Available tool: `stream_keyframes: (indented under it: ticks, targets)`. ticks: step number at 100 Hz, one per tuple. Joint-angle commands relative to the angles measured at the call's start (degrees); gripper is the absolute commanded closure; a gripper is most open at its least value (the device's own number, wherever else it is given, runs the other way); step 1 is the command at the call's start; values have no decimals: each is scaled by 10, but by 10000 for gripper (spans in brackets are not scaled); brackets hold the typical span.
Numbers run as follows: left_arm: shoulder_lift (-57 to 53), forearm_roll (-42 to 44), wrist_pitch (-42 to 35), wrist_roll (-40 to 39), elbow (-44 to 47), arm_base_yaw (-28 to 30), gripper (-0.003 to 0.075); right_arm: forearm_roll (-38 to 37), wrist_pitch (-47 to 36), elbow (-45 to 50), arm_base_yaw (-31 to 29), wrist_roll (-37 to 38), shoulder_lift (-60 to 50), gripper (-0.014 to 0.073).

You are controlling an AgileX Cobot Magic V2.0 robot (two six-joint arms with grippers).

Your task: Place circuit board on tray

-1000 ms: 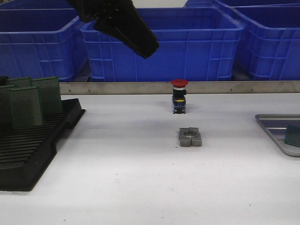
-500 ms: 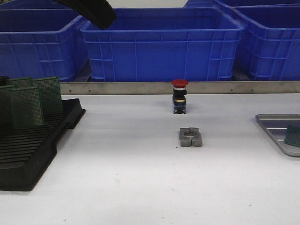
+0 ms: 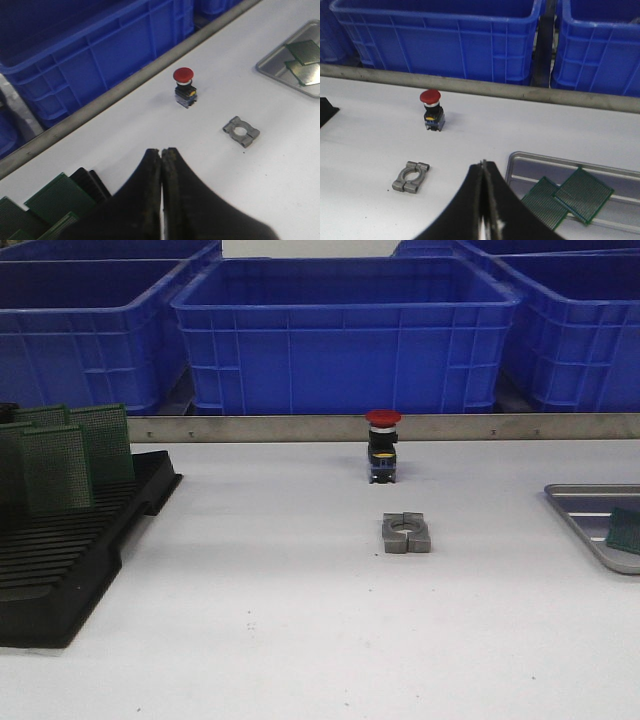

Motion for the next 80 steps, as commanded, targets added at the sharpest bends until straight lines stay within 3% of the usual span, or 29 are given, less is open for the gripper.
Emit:
stream_keyframes:
  ticks: [1, 18, 44, 80]
  targets:
    - [-59, -41, -74, -7, 31, 1, 741, 12, -26, 6, 0, -9, -55, 653]
    - [-167, -45, -128, -7, 121, 1, 741, 12, 4, 35, 0, -11, -157, 653]
    - [-316, -45, -139, -7, 213, 1, 741, 12, 68, 45, 0, -11, -225, 653]
    - [-357, -45, -137, -7, 240, 1, 741, 12, 78, 45, 0, -11, -225, 653]
